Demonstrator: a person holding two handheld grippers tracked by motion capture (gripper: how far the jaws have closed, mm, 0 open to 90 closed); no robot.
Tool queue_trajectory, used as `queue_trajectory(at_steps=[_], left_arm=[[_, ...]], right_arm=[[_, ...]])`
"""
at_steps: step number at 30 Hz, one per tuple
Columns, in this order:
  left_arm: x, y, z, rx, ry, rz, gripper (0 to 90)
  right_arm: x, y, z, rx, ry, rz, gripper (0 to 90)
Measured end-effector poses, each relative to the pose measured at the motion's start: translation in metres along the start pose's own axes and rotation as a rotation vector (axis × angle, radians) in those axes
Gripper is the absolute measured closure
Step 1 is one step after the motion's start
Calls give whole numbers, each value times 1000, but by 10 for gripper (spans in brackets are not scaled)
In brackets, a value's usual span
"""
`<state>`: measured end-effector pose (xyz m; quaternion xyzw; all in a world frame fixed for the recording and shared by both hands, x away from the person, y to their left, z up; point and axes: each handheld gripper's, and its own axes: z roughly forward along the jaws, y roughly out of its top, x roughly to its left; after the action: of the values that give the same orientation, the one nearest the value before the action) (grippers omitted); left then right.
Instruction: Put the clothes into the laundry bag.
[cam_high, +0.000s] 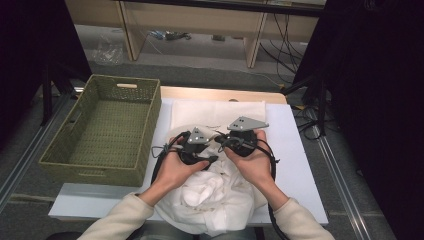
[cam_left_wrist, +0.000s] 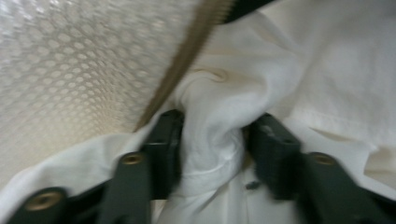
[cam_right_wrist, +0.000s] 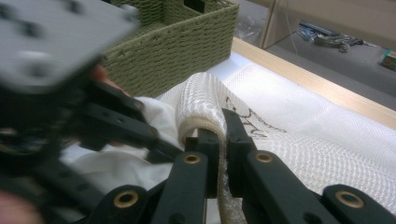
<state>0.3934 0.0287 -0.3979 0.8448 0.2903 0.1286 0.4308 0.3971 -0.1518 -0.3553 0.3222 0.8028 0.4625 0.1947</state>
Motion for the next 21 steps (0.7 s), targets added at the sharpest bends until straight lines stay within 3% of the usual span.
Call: queue_trajectory(at_steps=[1,2,3,8,9,12,14,15,16,17,18,20,21], left_arm=[[-5,1,-13,-7,21,29,414],[-5,1,-13,-7,21,29,372],[-7,3,-29,-20,42,68,342],[-12,-4,-53,5,41,49,289],[-11,-6,-55,15,42,61,283],[-4,-13,-48,74,47,60,259],[2,-17,-37,95,60,48,237],[7,-18,-32,105,65,45,229],[7,-18,-32,105,65,45,223],[12,-20,-21,120,95,35,216],[14,-21,-17,133,99,37,209],[15,-23,-8,156,60,3,231],[15,-23,-8,156,60,3,261]], right_arm=[[0,0,-1,3,-1,0,891],[-1,1,-1,-2,-11,-12,891],[-1,1,-1,0,-2,-3,891],[0,1,-1,-1,-8,-7,891],[0,1,-1,-2,-8,-9,891],[0,2,0,-2,-2,-16,891],[3,1,0,8,-8,3,891],[1,1,1,-3,-11,-28,890],[3,1,1,1,-3,-11,891],[2,1,1,5,-6,-21,891],[2,1,3,-7,5,-20,891],[3,1,1,14,-2,-1,891],[3,0,2,16,0,5,891]])
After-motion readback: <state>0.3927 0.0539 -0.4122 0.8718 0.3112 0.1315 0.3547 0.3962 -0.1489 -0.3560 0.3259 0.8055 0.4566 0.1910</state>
